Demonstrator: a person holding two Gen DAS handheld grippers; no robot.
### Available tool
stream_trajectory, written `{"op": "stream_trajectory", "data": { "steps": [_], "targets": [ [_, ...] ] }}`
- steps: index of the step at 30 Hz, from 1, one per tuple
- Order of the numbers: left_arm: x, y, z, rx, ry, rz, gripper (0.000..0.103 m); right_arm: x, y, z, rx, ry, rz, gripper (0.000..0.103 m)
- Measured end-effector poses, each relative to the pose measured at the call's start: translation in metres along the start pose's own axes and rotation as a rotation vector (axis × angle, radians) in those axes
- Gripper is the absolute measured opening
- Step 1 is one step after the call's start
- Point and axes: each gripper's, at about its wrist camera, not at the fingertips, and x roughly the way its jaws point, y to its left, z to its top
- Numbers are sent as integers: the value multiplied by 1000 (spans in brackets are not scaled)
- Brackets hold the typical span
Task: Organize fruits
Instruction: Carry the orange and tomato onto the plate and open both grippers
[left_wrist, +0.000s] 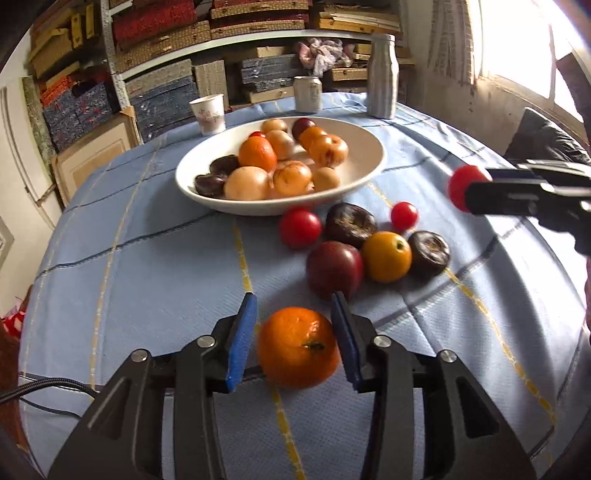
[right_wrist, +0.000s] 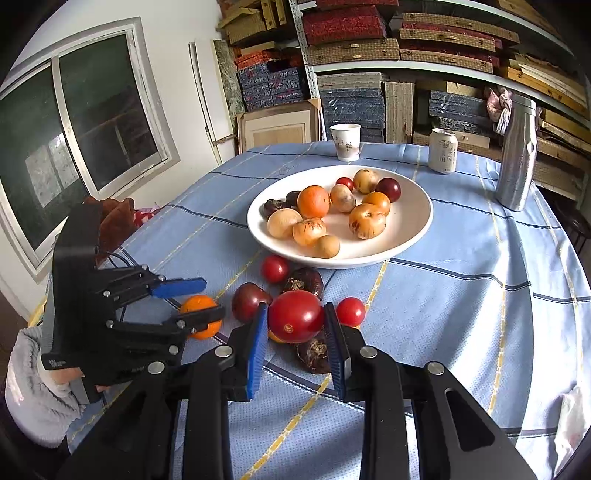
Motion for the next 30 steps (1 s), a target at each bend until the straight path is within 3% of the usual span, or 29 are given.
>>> {"op": "stream_trajectory", "data": {
  "steps": [3, 5, 7, 9, 12, 16, 20, 24, 30],
  "targets": [
    [2, -3, -4, 13, 15, 5, 51, -2, 0, -1, 1, -6, 5, 30],
    [6, 5, -5, -23, 35, -35, 52, -2, 0, -1, 2, -8, 7, 30],
    [11, 11, -5, -56, 56, -52, 52, -2, 0, -1, 2, -7, 8, 30],
    [12, 14, -5, -69, 59, -41, 44, -2, 0, -1, 6, -9, 8, 30],
    [10, 12, -6, -58, 54, -39, 44, -3, -1, -2, 12, -11, 9, 30],
    [-3, 12, -1, -54, -1, 5, 43, -5, -2, -1, 16, -20, 6, 30],
    [-30, 26, 41, -67, -95, 61, 43, -12, -3, 19, 5, -50, -18, 30],
    [-47, 32, 89, -59, -198, 127, 43, -31, 5, 66, -29, -144, -40, 30],
    [-23, 40, 136, -87, -257, 207, 43, -17, 4, 122, -51, -234, -98, 30]
  ]
}}
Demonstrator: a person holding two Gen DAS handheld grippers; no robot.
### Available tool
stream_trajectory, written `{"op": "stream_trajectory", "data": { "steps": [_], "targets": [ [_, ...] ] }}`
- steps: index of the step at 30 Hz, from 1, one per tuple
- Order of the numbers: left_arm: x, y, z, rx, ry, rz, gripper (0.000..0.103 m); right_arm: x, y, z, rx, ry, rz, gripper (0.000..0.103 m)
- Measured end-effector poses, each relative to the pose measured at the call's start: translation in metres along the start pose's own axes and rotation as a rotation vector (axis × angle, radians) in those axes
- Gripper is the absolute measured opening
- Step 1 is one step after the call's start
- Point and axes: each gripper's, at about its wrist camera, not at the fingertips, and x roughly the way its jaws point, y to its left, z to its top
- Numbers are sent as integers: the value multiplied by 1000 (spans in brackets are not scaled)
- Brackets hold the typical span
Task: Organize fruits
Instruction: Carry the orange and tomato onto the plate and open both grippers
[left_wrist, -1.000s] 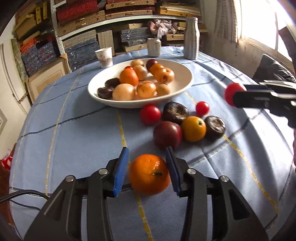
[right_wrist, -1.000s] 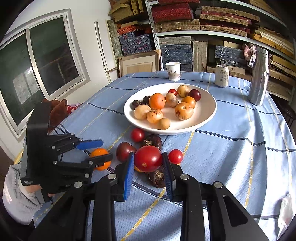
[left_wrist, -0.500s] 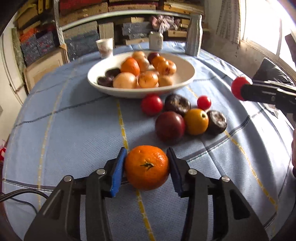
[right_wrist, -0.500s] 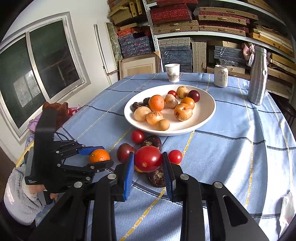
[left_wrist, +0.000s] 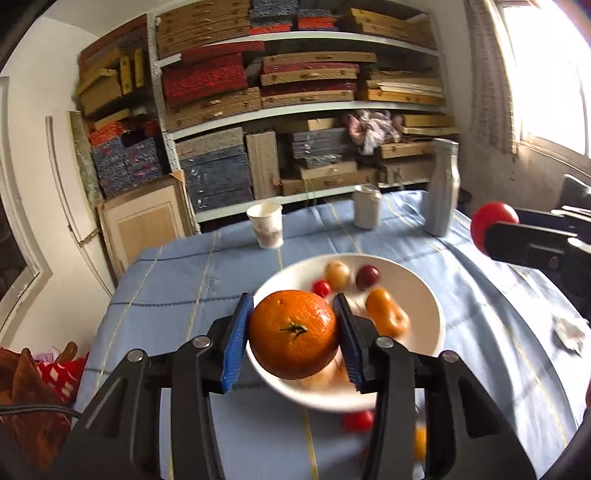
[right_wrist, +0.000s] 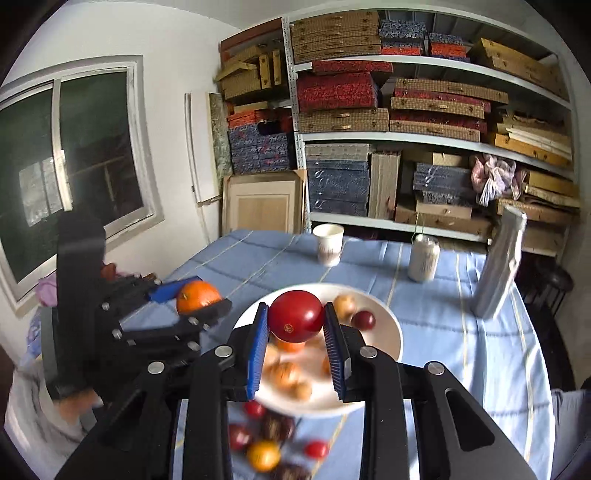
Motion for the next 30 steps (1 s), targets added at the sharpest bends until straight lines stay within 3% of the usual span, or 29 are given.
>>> {"op": "stream_trajectory", "data": {
  "steps": [6, 11, 22, 24, 26, 28, 30],
  "targets": [
    [67, 3, -13, -31, 79, 17, 43, 68, -7, -20, 16, 90, 14, 30],
    [101, 10, -32, -45, 136, 21, 43, 102, -18, -48, 40, 183, 5, 30],
    [113, 0, -40, -22, 149, 22, 44, 119, -16, -62, 25, 224, -15, 30],
    [113, -1, -40, -27, 151, 22, 44, 118, -16, -62, 26, 225, -10, 33],
    [114, 0, -40, -36, 154, 20, 44, 117, -16, -62, 25, 214, -17, 48],
    [114, -1, -40, -39, 157, 19, 45, 115, -16, -60, 25, 207, -18, 50],
    [112, -1, -40, -39, 142, 35, 53, 113, -15, -59, 25, 200, -17, 53]
  ]
}}
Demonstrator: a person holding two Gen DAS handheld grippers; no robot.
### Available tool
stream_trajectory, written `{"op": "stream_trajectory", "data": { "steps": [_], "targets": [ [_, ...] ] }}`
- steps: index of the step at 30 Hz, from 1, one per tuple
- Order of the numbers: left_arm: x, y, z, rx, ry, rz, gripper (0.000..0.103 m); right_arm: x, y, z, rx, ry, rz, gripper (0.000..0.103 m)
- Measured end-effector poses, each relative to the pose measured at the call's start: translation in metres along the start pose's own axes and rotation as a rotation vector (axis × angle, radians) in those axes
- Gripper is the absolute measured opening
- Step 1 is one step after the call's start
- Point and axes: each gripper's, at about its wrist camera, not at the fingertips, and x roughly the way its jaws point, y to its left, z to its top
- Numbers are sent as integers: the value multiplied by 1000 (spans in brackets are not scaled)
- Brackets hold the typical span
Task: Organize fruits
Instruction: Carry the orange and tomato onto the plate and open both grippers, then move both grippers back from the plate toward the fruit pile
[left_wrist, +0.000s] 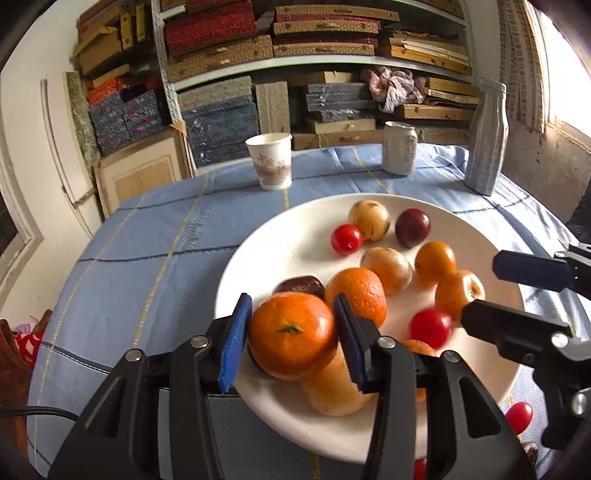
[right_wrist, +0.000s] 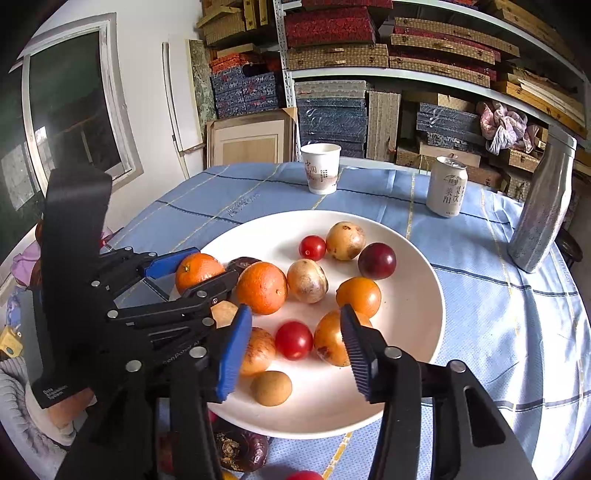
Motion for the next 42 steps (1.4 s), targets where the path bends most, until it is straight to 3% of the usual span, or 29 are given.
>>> {"op": "stream_trajectory", "data": {
  "steps": [8, 15, 23, 31, 42],
  "targets": [
    [-25, 7, 3, -20, -54, 27, 81, -18, 2, 3, 9, -34, 7, 68],
    [-57, 22, -9, -66, -68, 18, 85, -55, 8, -3, 28, -94, 29, 72],
    [-97, 28, -29, -81, -110, 46, 90, -92, 3, -35, 82, -148, 28, 87],
    [-117, 10, -53, -29, -109, 58, 94, -99, -2, -78, 108, -99, 3, 92],
    [-126, -6, -77, 23, -99, 80, 95, -102, -4, -105, 120, -56, -10, 97]
  ]
}}
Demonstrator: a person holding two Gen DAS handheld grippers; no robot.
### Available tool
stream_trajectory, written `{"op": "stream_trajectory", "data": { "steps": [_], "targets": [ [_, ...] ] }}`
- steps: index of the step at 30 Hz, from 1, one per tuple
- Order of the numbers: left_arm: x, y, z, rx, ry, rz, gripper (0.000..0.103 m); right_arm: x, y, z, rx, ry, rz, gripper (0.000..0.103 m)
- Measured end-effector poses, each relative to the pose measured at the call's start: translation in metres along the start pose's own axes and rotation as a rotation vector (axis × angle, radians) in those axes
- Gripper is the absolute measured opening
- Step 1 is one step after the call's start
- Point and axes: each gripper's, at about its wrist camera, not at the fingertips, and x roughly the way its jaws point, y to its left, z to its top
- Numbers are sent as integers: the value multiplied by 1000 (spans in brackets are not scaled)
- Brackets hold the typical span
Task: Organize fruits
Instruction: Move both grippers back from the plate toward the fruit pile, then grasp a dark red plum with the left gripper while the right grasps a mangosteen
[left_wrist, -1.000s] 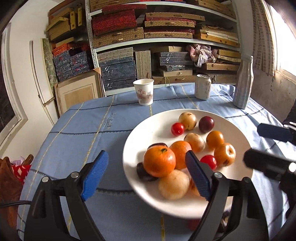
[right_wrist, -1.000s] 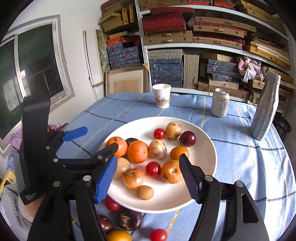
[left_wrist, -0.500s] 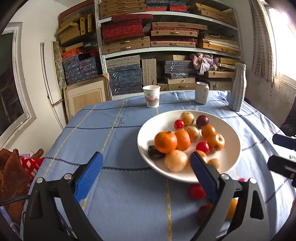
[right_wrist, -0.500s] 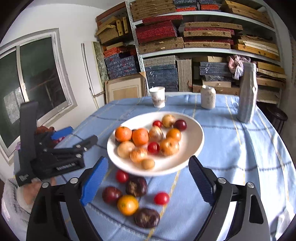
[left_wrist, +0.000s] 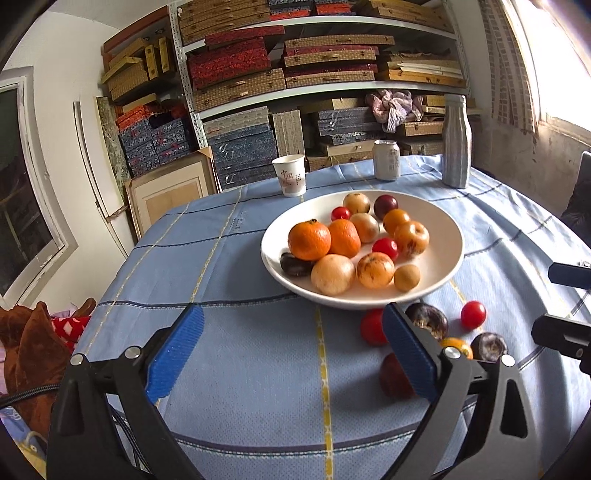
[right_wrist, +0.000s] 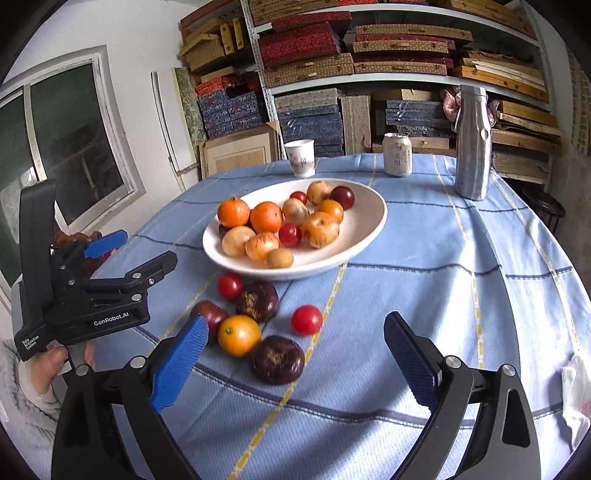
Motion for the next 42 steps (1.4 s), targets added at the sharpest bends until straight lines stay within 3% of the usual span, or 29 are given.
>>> {"op": "stream_trajectory", "data": {
  "steps": [4, 11, 14, 20, 29, 32, 34, 36, 38, 42],
  "targets": [
    [-2, 0, -5, -3, 9, -15, 96, 2, 1, -4, -2, 18, 2, 97],
    [4, -7, -22, 25, 91, -118, 97, 4, -2, -13, -11, 59, 14, 97],
    [0, -12, -24, 46, 89, -150, 97, 5, 1, -16, -38, 74, 22, 96],
    [5, -30, -27, 117, 111, -182, 97, 13, 15, -21, -121, 131, 32, 70],
    [33, -39, -25, 152, 192, -215, 97, 40, 17, -17, -130, 230, 73, 53],
    [43, -33, -22, 121, 218, -256, 96, 50, 16, -16, -128, 258, 78, 52],
    [48, -32, -22, 109, 235, -300, 85, 56, 16, -15, -129, 269, 70, 51],
    [51, -35, -24, 116, 261, -359, 54, 59, 15, -14, -123, 274, 85, 45],
    [53, -42, -26, 139, 279, -387, 42, 59, 15, -13, -126, 274, 87, 44],
    [45, -45, -26, 148, 249, -366, 38, 56, 15, -12, -127, 263, 87, 44]
  ]
}}
